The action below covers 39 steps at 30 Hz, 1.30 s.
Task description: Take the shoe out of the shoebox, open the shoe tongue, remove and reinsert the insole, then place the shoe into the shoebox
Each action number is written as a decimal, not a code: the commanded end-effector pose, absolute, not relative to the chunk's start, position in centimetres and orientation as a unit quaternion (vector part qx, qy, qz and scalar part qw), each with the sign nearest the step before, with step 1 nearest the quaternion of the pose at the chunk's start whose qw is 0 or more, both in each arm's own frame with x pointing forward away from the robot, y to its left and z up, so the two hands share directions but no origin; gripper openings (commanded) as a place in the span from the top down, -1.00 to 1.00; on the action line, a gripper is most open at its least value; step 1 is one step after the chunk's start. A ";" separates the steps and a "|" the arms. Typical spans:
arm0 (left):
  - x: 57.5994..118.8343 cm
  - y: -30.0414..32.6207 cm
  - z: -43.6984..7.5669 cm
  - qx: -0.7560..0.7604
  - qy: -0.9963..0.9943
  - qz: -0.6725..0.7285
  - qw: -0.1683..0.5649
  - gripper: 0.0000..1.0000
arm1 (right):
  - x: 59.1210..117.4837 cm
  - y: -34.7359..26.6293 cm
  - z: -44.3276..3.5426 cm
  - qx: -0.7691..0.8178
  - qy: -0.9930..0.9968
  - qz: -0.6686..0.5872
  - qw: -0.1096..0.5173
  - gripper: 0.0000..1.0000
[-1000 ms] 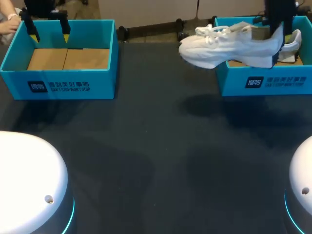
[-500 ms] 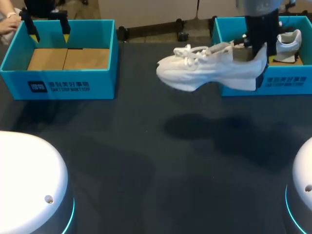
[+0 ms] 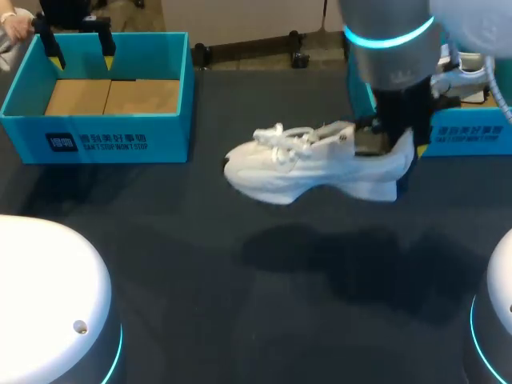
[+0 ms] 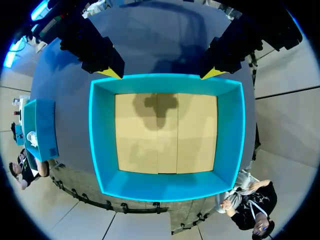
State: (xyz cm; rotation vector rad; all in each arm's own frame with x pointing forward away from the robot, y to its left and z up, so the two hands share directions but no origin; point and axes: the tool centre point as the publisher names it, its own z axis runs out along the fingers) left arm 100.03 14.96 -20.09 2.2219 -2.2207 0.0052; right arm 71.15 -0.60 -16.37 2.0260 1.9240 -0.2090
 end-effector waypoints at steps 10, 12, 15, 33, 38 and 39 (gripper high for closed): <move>100.0 15.0 -20.1 0.707 -0.707 0.001 0.000 -1.00 | 68.3 3.3 -18.4 0.699 0.689 -0.066 0.181 1.00; 100.0 15.0 -20.1 0.707 -0.707 0.001 0.000 -1.00 | 68.1 3.4 -18.9 0.698 0.690 -0.067 0.180 1.00; 100.0 15.0 -20.1 0.707 -0.707 0.001 0.000 -1.00 | 68.0 3.8 -20.1 0.696 0.691 -0.071 0.182 1.00; 100.0 15.0 -20.1 0.707 -0.707 0.001 0.000 -1.00 | 69.1 6.1 -29.2 0.689 0.696 -0.067 0.193 1.00; 100.0 15.0 -20.1 0.707 -0.707 0.001 0.000 -1.00 | 69.7 6.8 -32.0 0.691 0.698 -0.057 0.180 1.00; 100.0 15.0 -20.1 0.707 -0.707 0.001 0.000 -1.00 | 69.8 6.9 -32.4 0.688 0.699 -0.058 0.185 1.00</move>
